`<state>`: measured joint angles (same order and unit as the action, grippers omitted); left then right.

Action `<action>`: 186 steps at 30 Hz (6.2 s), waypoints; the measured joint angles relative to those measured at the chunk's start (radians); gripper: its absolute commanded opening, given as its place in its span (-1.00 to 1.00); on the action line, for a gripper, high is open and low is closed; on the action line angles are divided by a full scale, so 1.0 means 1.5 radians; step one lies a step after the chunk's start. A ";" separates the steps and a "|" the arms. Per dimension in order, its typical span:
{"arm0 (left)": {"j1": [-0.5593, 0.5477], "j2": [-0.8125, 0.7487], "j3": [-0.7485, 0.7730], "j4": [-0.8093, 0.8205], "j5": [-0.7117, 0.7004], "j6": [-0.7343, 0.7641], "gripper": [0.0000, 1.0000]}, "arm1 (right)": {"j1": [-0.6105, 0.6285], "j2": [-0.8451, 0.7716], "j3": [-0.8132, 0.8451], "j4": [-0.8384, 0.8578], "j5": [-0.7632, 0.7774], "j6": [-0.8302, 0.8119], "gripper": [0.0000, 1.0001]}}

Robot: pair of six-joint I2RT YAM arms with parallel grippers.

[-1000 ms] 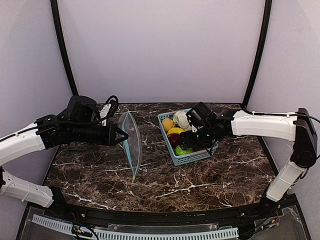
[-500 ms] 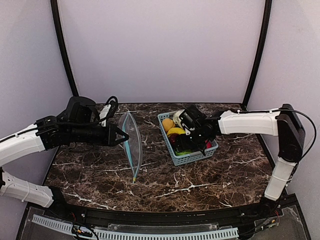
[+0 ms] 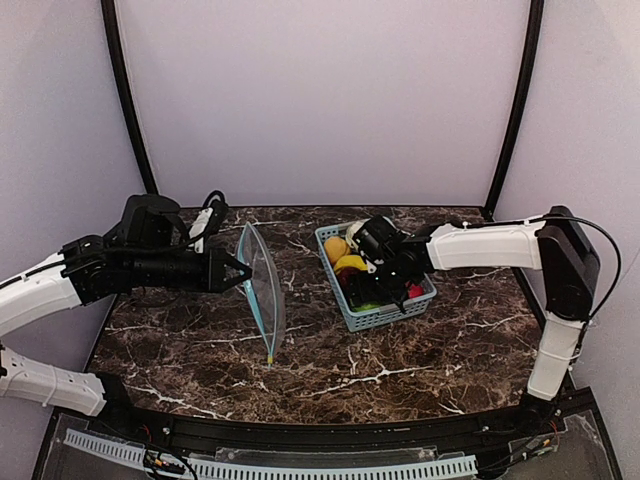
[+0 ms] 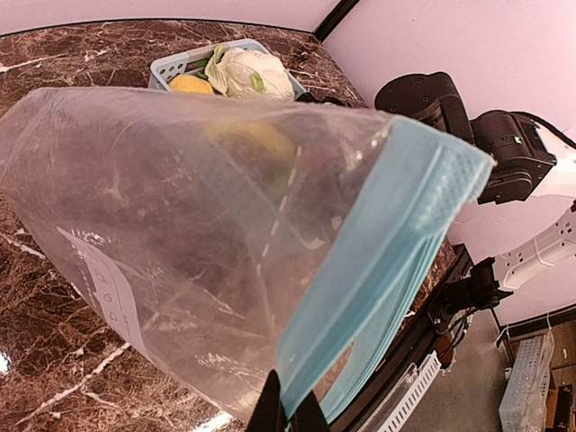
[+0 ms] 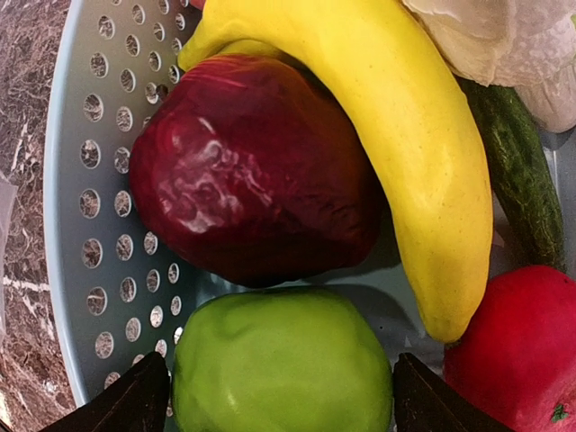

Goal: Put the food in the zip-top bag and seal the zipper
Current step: Pick up the fake fruit from the bin, then place the fake fruit in the zipper food storage bag, then pick up the fake fruit from the bin.

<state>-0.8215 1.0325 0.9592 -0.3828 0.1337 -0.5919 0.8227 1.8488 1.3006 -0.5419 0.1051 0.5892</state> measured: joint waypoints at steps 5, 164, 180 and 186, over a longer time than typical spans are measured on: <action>0.000 -0.004 -0.001 0.000 -0.001 -0.001 -0.99 | -0.003 0.006 0.002 0.007 0.004 0.008 0.52; 0.049 0.043 -0.039 0.107 0.167 -0.042 -0.99 | -0.001 -0.305 -0.128 0.019 0.094 -0.073 0.74; 0.049 0.007 -0.056 0.103 0.163 -0.050 -0.99 | -0.051 -0.171 -0.075 -0.077 0.118 -0.076 0.63; 0.049 0.000 -0.063 0.098 0.159 -0.050 -0.99 | -0.063 -0.125 -0.048 -0.085 0.127 -0.083 0.61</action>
<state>-0.7486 1.0325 0.8654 -0.2359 0.3729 -0.6670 0.7288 1.6611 1.2289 -0.6689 0.2955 0.4644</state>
